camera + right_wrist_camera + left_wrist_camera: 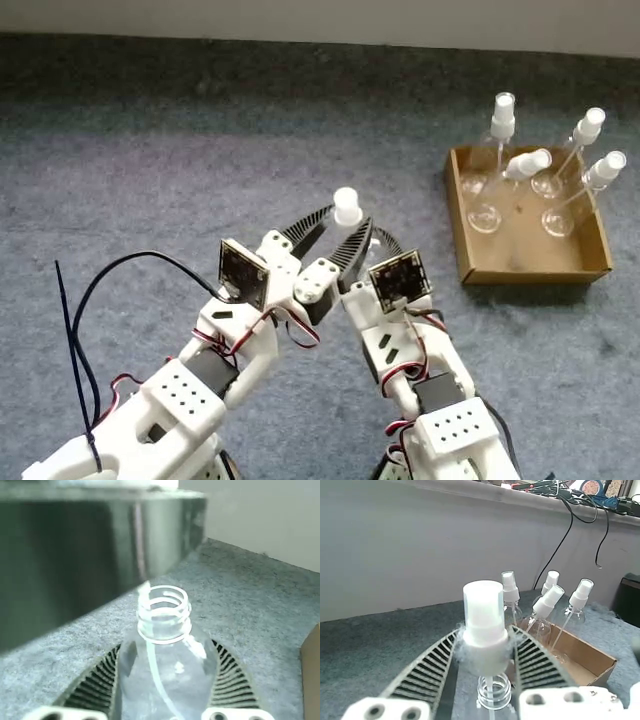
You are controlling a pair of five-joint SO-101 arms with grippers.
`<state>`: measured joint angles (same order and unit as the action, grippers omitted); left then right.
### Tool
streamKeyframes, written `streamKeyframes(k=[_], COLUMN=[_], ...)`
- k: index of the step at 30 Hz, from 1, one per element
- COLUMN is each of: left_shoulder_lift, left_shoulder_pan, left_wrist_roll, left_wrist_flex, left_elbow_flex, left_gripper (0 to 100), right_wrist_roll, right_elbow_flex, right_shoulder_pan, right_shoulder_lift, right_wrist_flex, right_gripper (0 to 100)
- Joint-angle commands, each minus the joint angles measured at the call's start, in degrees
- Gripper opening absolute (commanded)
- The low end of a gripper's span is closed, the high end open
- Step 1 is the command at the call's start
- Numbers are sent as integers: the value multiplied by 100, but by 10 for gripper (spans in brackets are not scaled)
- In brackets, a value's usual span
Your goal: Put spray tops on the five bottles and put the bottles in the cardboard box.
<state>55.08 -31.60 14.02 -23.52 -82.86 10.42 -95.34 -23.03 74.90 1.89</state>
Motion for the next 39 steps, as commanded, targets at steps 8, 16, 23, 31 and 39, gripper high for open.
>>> streamKeyframes(k=[8,16,23,31,39], left_shoulder_lift=[145,136,180,180,189], left_shoulder_pan=[-84,-92,-92,-382,-374], left_wrist_roll=[158,158,158,141,141], left_wrist_flex=[-44,-35,-35,352,360], left_elbow_flex=[-31,-40,-40,-101,-92], left_gripper=[9,9,9,9,15], right_wrist_roll=[536,105,835,176,132], right_elbow_flex=[743,1446,1886,1938,1903], right_shoulder_pan=[-136,-171,-426,-382,-321], right_shoulder_lift=[48,48,48,48,48], right_wrist_flex=[48,655,1112,1130,1130], right_gripper=[112,112,112,112,112])
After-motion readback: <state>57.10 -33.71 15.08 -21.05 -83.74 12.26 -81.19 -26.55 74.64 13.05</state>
